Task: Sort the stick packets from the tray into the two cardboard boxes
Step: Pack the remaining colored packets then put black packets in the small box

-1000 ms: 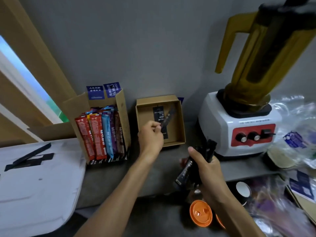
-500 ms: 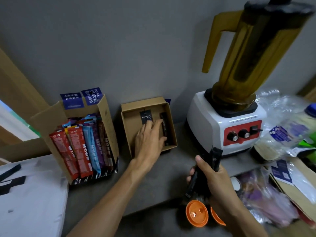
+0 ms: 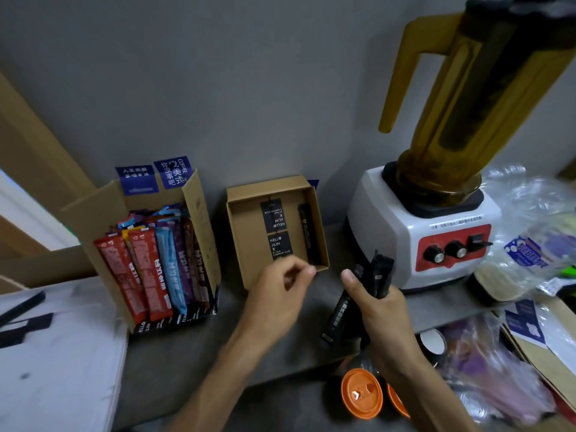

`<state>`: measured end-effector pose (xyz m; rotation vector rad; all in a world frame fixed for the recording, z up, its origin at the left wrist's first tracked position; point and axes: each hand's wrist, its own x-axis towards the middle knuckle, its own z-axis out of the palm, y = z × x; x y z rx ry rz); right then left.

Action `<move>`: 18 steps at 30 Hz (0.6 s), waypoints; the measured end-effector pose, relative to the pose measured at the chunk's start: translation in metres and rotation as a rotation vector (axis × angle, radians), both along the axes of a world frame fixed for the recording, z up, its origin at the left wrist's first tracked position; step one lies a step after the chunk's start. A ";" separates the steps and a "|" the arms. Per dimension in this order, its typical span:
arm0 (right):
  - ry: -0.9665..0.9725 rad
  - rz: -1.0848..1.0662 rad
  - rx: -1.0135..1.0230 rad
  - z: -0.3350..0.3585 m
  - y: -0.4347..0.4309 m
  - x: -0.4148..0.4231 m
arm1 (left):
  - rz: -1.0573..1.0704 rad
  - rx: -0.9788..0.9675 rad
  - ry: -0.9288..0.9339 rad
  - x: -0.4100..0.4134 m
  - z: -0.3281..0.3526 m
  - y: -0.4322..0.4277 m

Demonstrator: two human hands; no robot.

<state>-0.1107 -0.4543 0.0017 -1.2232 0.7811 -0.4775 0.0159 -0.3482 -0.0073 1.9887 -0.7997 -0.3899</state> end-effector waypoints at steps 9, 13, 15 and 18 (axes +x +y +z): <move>0.016 0.215 -0.059 0.009 -0.014 -0.004 | -0.149 0.090 0.284 -0.047 0.014 0.020; -0.009 0.236 -0.074 0.014 -0.021 -0.005 | 0.046 0.053 0.232 -0.034 0.016 0.008; -0.020 0.192 -0.038 0.013 -0.024 -0.007 | 0.227 0.037 0.162 -0.009 0.014 -0.006; -0.004 0.159 0.087 0.006 -0.024 -0.011 | 0.323 0.088 0.132 0.028 0.003 -0.035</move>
